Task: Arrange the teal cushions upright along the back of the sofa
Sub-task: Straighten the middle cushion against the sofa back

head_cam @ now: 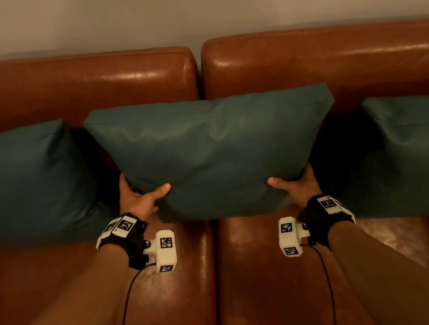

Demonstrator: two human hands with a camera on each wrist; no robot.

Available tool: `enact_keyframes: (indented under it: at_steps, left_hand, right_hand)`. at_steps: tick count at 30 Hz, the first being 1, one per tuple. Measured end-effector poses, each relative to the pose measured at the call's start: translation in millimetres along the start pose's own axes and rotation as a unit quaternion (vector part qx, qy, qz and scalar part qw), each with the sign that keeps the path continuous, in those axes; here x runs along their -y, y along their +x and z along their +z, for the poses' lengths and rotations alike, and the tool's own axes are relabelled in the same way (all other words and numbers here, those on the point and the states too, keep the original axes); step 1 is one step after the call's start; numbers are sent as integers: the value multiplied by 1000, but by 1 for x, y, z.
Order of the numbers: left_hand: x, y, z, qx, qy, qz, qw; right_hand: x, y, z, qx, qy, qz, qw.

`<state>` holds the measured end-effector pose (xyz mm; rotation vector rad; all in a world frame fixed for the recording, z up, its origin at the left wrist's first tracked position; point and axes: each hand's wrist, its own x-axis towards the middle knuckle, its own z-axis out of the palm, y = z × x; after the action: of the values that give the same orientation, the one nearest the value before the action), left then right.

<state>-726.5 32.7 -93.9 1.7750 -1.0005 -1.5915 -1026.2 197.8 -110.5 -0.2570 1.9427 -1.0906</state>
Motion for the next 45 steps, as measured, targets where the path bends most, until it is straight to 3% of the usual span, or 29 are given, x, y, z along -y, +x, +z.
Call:
enact_keyframes:
  at_steps: [6, 12, 15, 18, 24, 27, 31, 33, 39, 45]
  left_hand:
    - [-2, -11, -9, 47, 19, 7, 999]
    - [0, -13, -26, 93, 52, 22, 994]
    - [9, -15, -48, 74, 105, -27, 991]
    - [28, -14, -90, 68, 122, -56, 989]
    - [49, 9, -233, 26, 136, -129, 982]
    - [40, 40, -308, -21, 117, -130, 984]
    - [4, 90, -383, -87, 71, -77, 991]
    - [-16, 118, -408, -92, 46, -65, 993]
    - [-47, 183, -426, 19, 74, -46, 996]
    - [-46, 198, -419, 30, 49, -39, 998]
  right_hand:
    - [-9, -14, 3, 19, 15, 31, 999]
    - [-25, -40, 18, 11, -61, 91, 994]
    - [-46, -62, 39, 76, -169, 188, 965]
    - [-51, -103, 71, 129, -177, 230, 948]
    - [-40, -150, 196, 171, -165, 199, 951]
    - [-17, -165, 270, 225, -211, 129, 942]
    - [21, -171, 368, 211, -139, 0, 968]
    - [26, -161, 413, 155, -111, -30, 981]
    - [47, -132, 466, 47, -131, -7, 990]
    - [44, -119, 478, 40, -53, -63, 996]
